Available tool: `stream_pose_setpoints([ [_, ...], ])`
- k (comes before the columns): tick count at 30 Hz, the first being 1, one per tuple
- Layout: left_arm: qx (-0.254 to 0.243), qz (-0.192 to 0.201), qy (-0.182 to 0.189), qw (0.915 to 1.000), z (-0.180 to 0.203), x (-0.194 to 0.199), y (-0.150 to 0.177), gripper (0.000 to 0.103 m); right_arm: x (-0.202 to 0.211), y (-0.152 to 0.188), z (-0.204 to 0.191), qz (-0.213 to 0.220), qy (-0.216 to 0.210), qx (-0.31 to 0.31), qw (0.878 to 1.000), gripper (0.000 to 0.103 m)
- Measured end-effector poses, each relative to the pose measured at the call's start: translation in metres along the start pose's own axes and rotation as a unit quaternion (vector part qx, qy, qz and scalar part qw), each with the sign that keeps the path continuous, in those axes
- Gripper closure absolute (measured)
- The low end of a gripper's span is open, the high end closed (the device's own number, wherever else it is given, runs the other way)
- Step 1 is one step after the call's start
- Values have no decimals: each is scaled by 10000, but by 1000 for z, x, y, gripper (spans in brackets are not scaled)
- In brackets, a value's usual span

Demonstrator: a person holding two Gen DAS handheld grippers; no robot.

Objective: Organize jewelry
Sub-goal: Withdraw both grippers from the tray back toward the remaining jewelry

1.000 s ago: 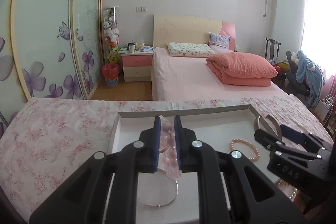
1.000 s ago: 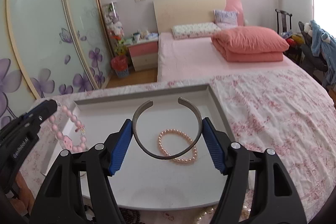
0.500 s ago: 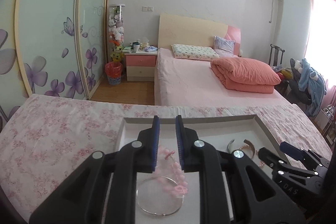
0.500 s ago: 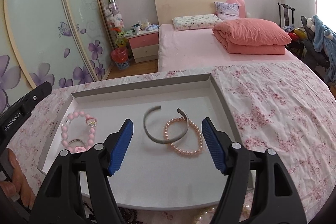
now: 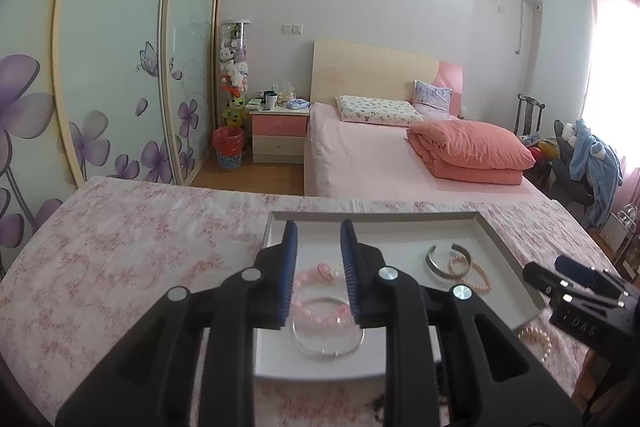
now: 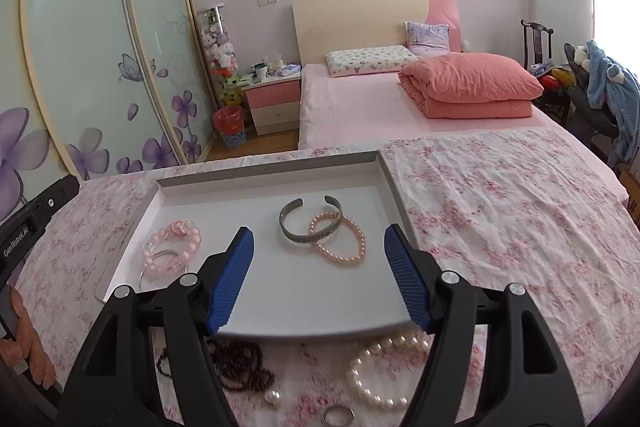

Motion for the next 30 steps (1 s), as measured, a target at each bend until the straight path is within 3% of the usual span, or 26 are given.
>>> stream_pose_setpoints([
  [8,-152,-191,129,9996,-4,46,35,60,32,27,27,-161,157,51,9997,35],
  [14,-238,-431,264,9984,-1,59,62,49,27,57,50,-663,406,60,9970,47],
  [24,-276,-814,313,9958,3,54,84,48,-3,77,66,-1159,710,58,9907,73],
  [30,-318,-923,287,9948,2,49,90,46,-13,77,72,-1244,814,-41,9889,75],
])
Point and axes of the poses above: each gripper's, at about its wrist camera, not at the fingertips, and x roughly against the way its jaws point, z to its right, y to its underside, the point moved 3 cm from there along -x, roughly the way its jaws point, and after that the axes turned 5 degrees about z, right-handed, at the moved point
